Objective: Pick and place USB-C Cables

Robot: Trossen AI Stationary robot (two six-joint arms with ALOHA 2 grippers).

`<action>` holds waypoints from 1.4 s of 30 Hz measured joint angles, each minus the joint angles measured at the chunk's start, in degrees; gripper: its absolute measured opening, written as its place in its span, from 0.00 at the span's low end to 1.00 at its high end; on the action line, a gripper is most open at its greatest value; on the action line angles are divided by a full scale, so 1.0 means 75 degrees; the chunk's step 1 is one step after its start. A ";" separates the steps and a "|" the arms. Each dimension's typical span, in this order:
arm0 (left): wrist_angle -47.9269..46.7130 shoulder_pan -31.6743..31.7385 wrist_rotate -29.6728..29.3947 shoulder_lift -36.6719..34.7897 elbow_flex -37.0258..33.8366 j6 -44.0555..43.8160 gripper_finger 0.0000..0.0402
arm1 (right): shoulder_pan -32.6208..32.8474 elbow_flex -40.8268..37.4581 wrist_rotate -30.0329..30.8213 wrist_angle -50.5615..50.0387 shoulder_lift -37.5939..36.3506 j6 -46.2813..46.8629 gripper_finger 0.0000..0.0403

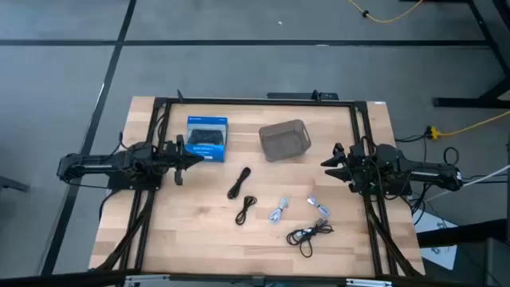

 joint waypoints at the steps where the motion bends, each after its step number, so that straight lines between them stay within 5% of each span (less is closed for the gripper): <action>1: 0.0000 0.0000 0.0000 0.0000 0.0000 0.0000 0.00 | 0.0000 0.0000 0.0000 0.0000 0.0003 0.0000 0.39; 33: -0.0001 0.0000 0.0000 0.0000 -0.0002 0.0000 0.00 | -0.0003 0.0004 0.0058 0.0243 0.0015 0.0021 0.39; 42: -0.0002 0.0002 0.0000 0.0000 -0.0003 -0.0002 0.00 | -0.0003 0.0003 0.0083 0.1537 0.0017 -0.0182 0.39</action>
